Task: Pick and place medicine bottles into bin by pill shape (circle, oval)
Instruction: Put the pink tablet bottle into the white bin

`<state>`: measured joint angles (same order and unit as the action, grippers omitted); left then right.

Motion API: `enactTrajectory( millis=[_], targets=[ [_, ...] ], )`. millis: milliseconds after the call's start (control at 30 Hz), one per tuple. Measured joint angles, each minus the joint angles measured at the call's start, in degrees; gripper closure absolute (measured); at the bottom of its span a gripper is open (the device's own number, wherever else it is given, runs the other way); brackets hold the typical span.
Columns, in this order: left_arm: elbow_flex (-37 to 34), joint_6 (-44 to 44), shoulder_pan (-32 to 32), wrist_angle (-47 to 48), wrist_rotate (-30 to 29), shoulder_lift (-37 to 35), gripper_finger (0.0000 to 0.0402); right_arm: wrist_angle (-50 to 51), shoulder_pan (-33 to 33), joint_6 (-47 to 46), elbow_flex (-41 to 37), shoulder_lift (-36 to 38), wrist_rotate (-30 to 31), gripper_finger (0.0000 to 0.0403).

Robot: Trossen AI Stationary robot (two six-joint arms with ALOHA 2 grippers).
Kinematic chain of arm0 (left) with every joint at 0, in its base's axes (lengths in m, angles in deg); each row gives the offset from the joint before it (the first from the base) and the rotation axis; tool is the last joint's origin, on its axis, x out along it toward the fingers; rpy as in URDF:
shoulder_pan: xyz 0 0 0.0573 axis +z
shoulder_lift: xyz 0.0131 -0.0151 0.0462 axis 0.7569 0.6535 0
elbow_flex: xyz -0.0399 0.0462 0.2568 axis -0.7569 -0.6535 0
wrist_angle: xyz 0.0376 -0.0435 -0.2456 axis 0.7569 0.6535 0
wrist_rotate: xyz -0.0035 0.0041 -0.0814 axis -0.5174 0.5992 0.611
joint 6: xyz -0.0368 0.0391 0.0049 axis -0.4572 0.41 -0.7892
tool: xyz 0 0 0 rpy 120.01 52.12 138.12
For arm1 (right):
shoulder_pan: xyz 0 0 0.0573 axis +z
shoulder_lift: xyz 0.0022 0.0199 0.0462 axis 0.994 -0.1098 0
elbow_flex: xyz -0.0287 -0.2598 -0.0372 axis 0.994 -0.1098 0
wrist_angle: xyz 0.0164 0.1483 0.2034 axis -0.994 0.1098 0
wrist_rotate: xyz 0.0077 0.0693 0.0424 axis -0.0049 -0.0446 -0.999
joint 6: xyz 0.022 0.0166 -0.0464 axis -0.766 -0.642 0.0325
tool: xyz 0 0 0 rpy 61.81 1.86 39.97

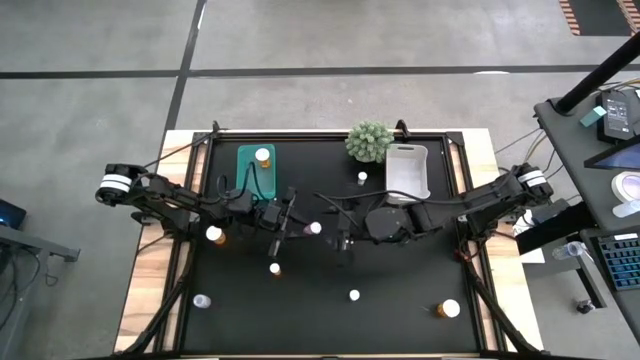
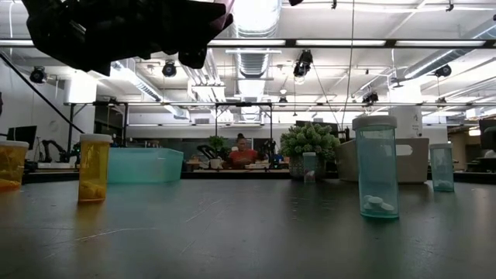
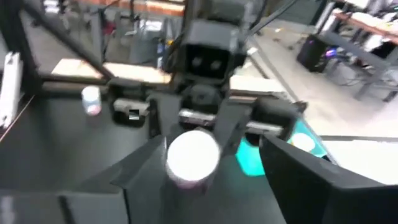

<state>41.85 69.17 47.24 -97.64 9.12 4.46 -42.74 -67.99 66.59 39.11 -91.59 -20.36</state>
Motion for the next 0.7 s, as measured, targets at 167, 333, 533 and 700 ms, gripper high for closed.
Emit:
enactTrajectory(
  millis=[167,333,533,700],
  targets=[
    [0.00,0.00,0.00,0.00,-0.02,0.00,0.0310,-0.15,0.02,-0.72,-0.09,-0.02,-1.34,0.0133],
    [0.03,-0.02,0.00,-0.46,-0.02,0.00,0.0310,-0.18,-0.07,-1.01,-0.26,-0.29,-1.30,0.0153],
    [0.33,-0.11,0.00,-0.44,0.00,0.00,0.0310,-2.01,-0.26,0.41,-0.33,-2.60,-1.26,0.0173],
    [0.31,-0.15,0.00,-0.39,0.00,0.00,0.0310,-2.25,-0.39,1.01,0.57,-3.04,-0.90,0.0182]
  ],
)
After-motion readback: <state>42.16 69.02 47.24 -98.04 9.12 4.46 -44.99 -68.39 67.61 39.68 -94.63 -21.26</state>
